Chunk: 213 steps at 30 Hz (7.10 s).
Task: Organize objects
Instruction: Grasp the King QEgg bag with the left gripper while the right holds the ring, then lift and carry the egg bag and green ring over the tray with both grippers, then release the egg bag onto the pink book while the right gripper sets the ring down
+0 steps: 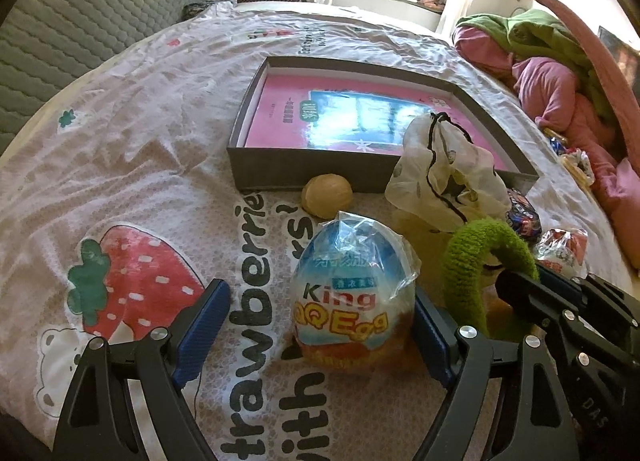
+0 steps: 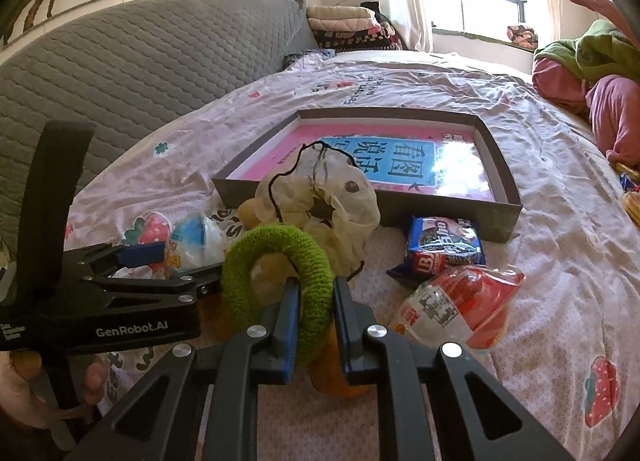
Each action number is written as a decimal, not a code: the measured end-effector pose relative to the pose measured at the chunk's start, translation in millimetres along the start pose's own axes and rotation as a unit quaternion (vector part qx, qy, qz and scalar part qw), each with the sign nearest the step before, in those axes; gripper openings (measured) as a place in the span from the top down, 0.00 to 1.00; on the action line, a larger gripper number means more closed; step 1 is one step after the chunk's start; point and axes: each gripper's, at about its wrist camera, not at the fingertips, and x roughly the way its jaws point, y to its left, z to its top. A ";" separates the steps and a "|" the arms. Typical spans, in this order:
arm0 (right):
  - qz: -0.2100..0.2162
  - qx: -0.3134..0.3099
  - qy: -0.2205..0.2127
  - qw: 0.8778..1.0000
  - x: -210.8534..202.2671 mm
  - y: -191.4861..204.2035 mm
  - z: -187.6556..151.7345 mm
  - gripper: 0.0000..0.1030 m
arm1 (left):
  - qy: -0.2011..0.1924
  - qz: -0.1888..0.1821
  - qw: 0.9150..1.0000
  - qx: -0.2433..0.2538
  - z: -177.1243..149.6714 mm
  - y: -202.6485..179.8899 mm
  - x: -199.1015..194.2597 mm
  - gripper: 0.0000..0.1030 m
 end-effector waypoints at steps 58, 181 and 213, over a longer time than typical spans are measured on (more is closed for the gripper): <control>-0.015 -0.052 -0.109 0.993 -48.2 8.8 19.4 0.86 | -0.094 -0.023 0.995 0.039 8.6 -20.2 -52.7 0.49; -0.119 0.004 0.036 0.992 73.4 -125.7 90.6 0.86 | -0.014 0.013 0.997 0.074 129.8 -5.0 85.9 0.48; -0.143 -0.017 0.052 0.988 79.6 -118.6 89.3 0.85 | -0.003 0.051 0.995 0.090 126.0 -5.0 96.9 0.48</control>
